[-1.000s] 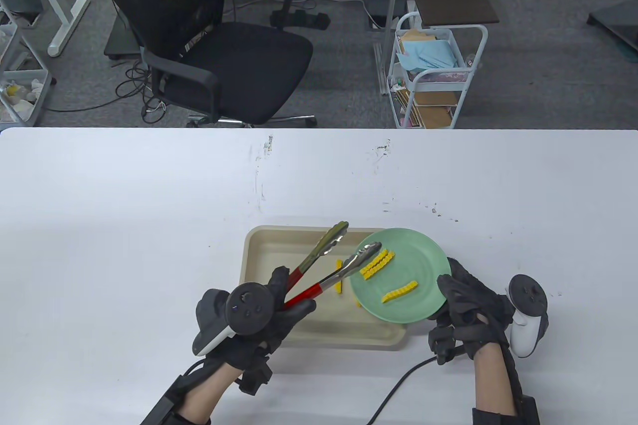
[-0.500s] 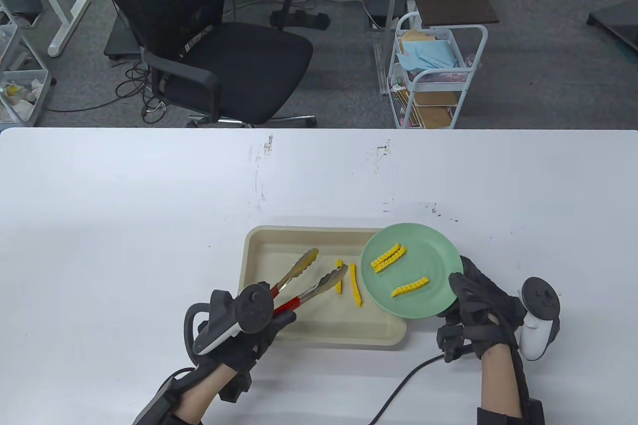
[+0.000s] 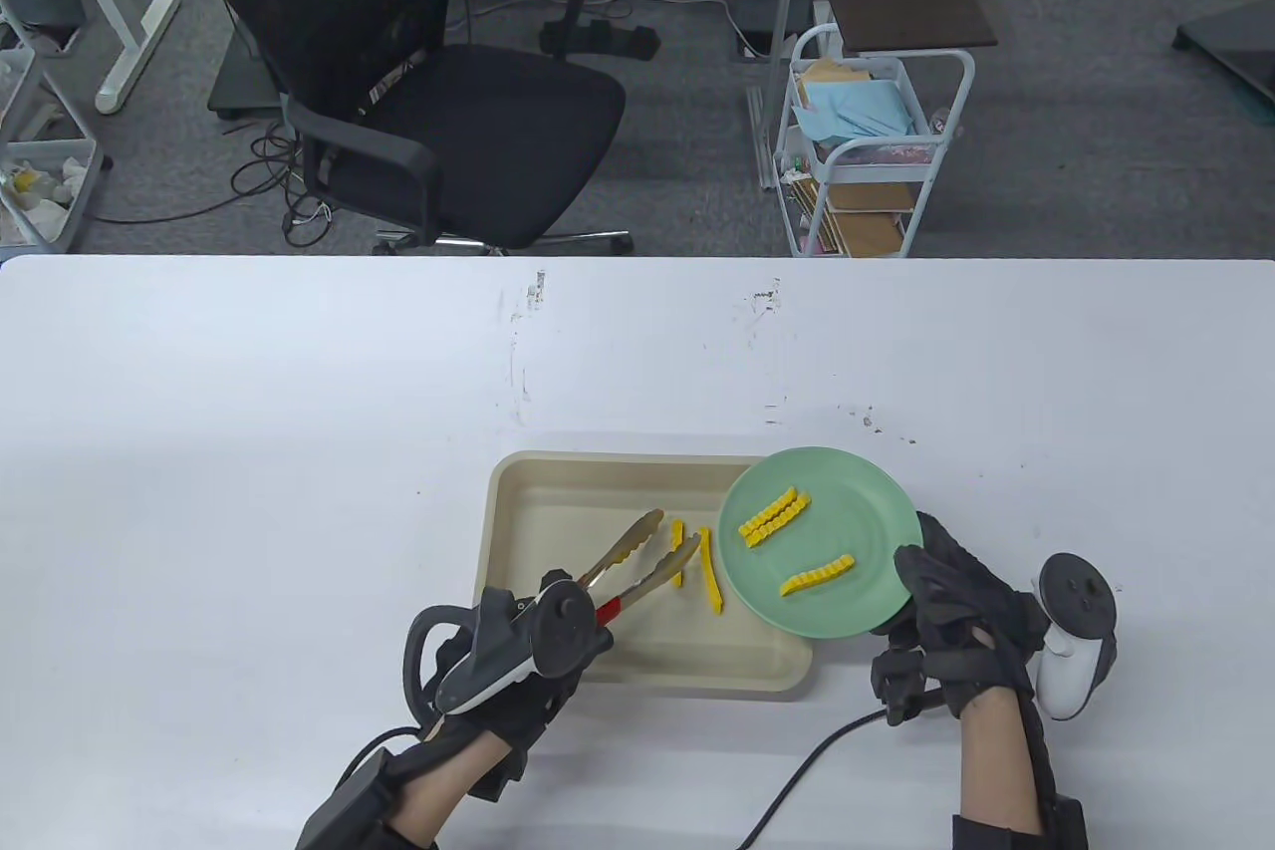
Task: Hold plate and receive fries gripped by tongs from baking tray
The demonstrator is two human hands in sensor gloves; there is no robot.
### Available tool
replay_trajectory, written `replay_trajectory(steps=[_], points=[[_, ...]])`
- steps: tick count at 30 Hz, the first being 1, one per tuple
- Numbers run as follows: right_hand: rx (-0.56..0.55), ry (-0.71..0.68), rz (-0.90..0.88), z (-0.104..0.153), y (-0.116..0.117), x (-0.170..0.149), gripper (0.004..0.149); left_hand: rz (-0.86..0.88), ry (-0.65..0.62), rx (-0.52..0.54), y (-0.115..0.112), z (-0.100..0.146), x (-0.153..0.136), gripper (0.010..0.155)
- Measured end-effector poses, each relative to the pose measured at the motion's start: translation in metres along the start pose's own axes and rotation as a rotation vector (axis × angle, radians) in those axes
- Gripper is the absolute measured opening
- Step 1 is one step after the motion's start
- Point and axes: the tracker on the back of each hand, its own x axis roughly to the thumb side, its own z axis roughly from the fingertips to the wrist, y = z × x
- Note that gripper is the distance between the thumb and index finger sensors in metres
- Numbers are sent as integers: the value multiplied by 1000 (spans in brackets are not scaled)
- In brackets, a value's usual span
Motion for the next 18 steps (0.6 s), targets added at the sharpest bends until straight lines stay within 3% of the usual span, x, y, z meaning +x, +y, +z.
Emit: replay_trajectory(steps=[5, 13, 18], points=[[-1, 3, -2, 0, 0, 0, 55, -16, 0, 34, 2, 1, -3, 65], [-2, 6, -7, -1, 0, -1, 55, 88, 26, 77, 11, 6, -30, 64], [-3, 13, -11, -1, 0, -2, 55, 298, -18, 241, 34, 14, -43, 64]])
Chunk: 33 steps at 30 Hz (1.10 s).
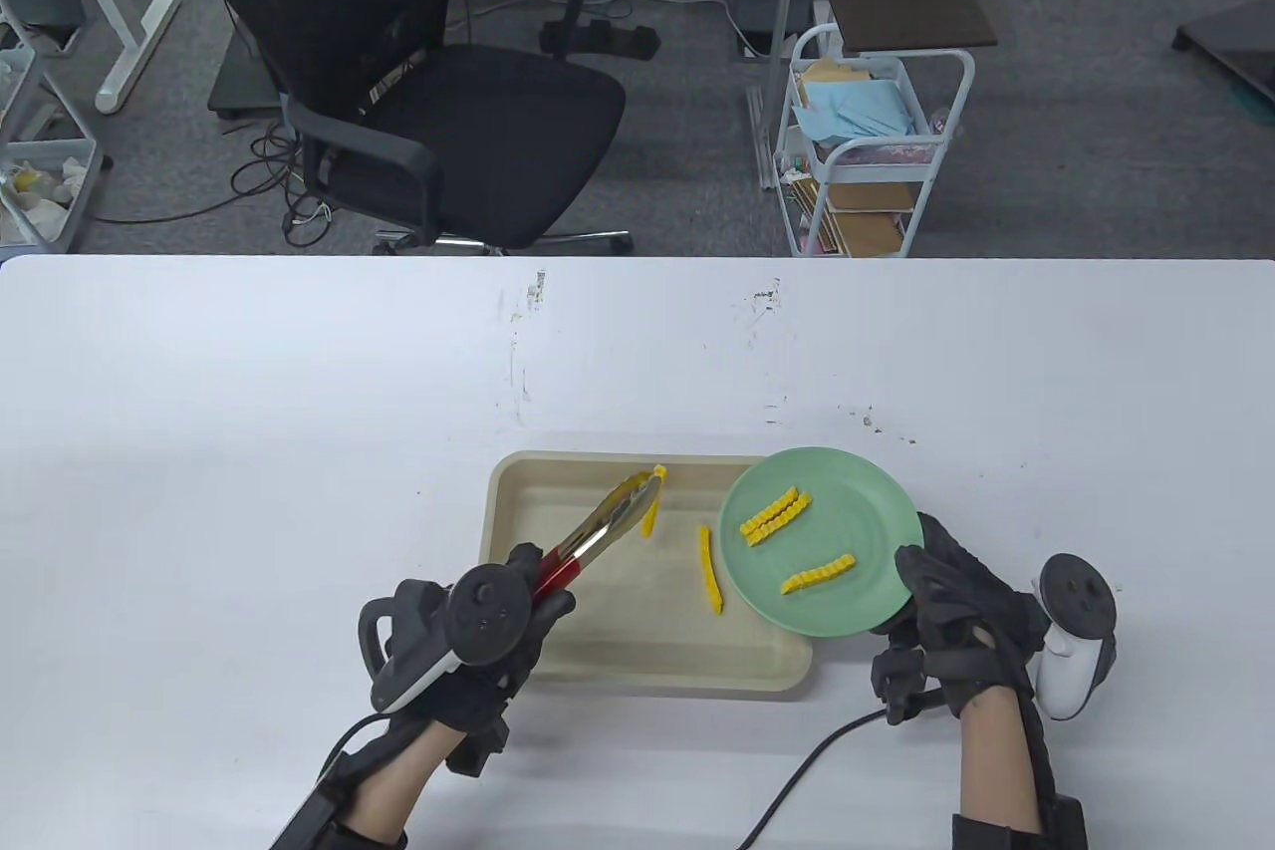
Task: Hold plate and receive fries gripped by tongs from baking tray
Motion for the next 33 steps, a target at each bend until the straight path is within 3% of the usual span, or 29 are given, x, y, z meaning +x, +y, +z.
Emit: replay_trajectory(steps=[2, 5, 12, 17, 27, 33], points=[[0, 3, -2, 0, 0, 0, 55, 89, -60, 39, 7, 1, 7, 64], [3, 6, 1, 0, 1, 0, 55, 139, -121, -5, 8, 2, 23, 64], [25, 0, 17, 0, 6, 1, 55, 130, -192, -162, -16, -4, 55, 64], [30, 1, 25, 0, 8, 1, 55, 66, -190, -198, -28, -9, 68, 64], [31, 3, 27, -1, 8, 0, 55, 54, -175, -241, -36, -17, 72, 68], [30, 4, 18, -1, 8, 0, 55, 92, -133, -186, -19, -11, 55, 80]])
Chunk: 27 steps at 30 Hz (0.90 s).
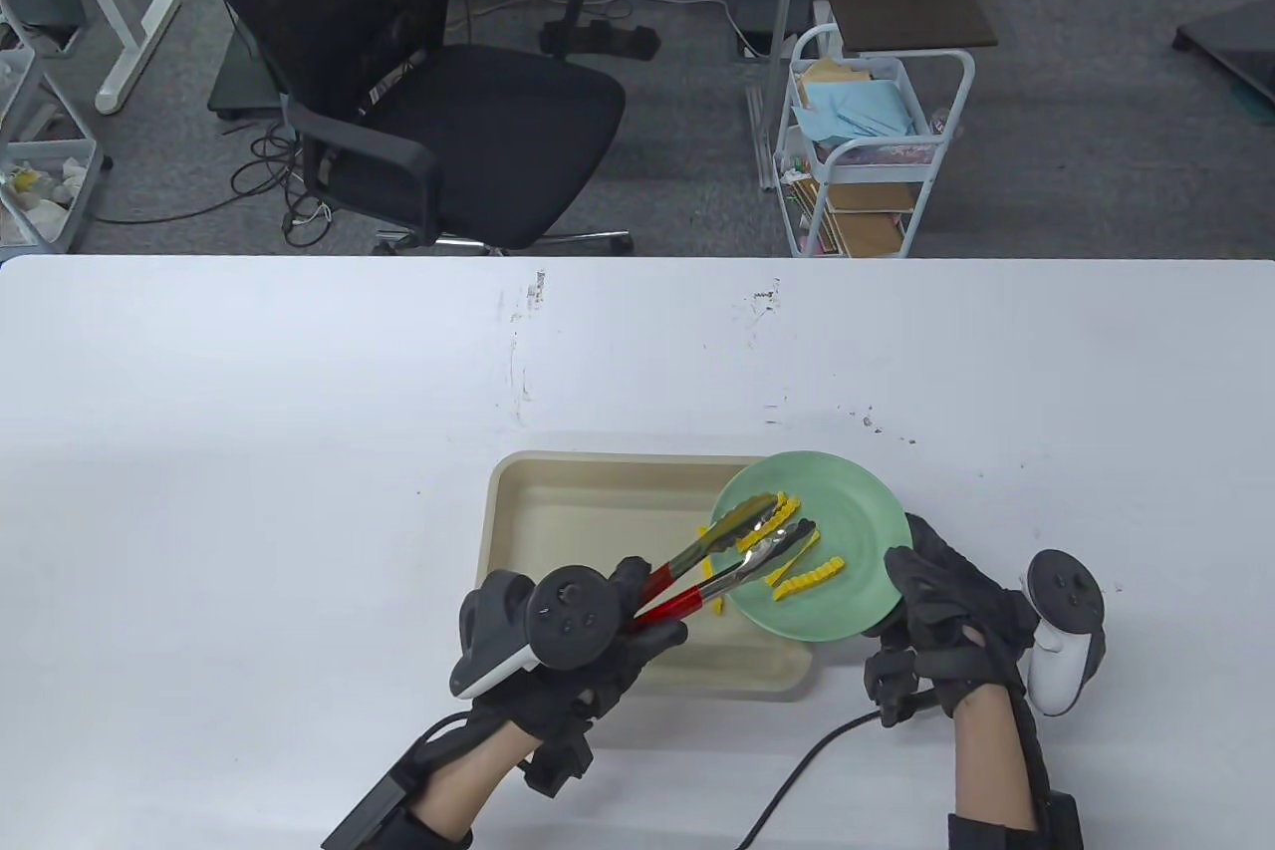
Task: Hold plate and receive fries gripped by tongs from baking tray
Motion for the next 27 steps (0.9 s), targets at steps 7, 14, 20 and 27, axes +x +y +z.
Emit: replay_trajectory(steps=[7, 14, 20, 27], points=[[-10, -2, -11, 0, -3, -1, 55, -80, 202, 93, 17, 13, -44, 85], [-28, -28, -33, 1, -5, 0, 55, -210, 268, 2, 1, 22, -66, 87], [-26, -29, -25, 0, -6, 0, 55, -305, 174, -68, -22, 20, -42, 86], [-27, -24, -26, 0, -6, -1, 55, -397, 117, -97, -40, 12, -5, 88]])
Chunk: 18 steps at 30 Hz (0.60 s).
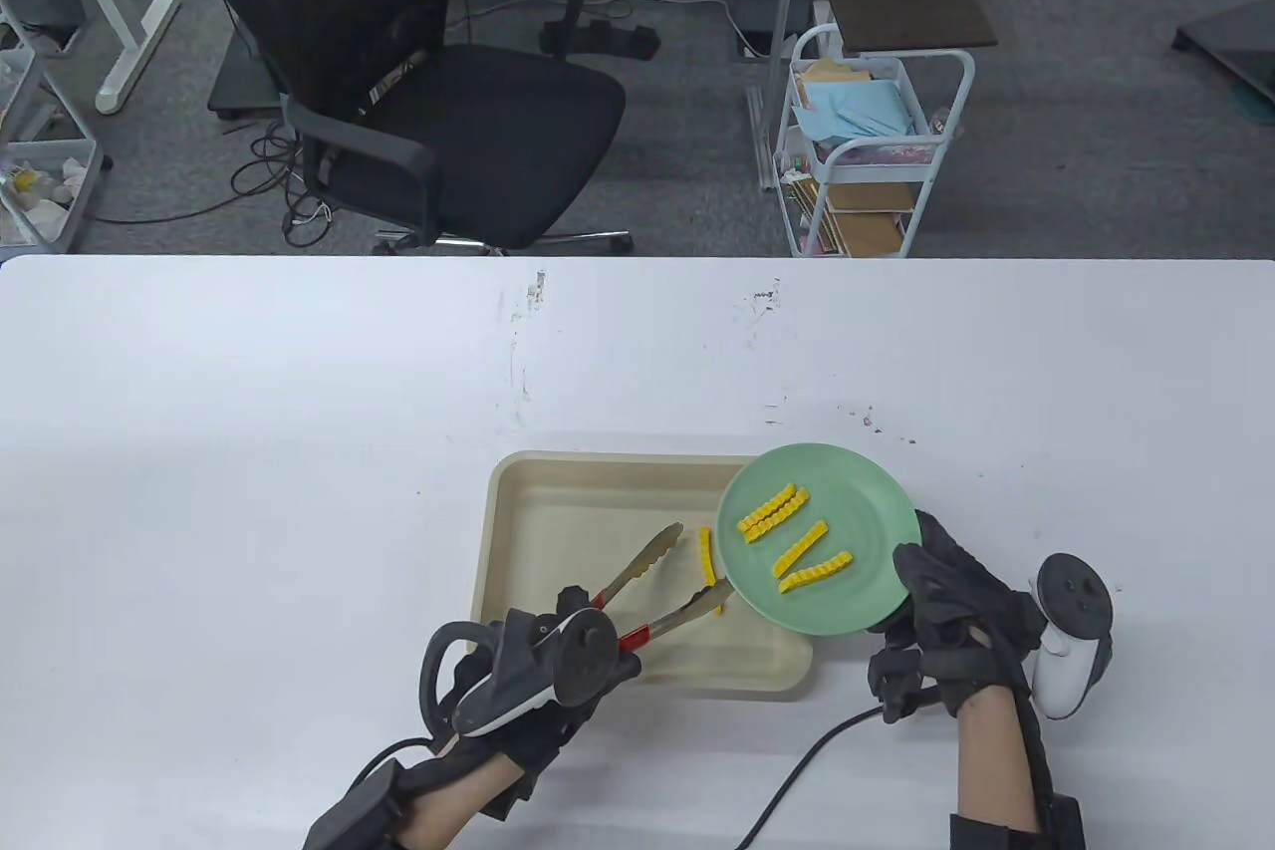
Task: Hold plate and receive fries gripped by tongs from baking tray
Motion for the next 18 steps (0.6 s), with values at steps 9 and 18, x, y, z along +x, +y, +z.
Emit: replay_trajectory(steps=[9, 18], points=[[-1, -1, -3, -1, 0, 0, 55, -103, -9, 72, 3, -1, 23, 76], [-10, 4, -18, -1, -2, -1, 55, 38, -41, 77, 3, -2, -7, 65]])
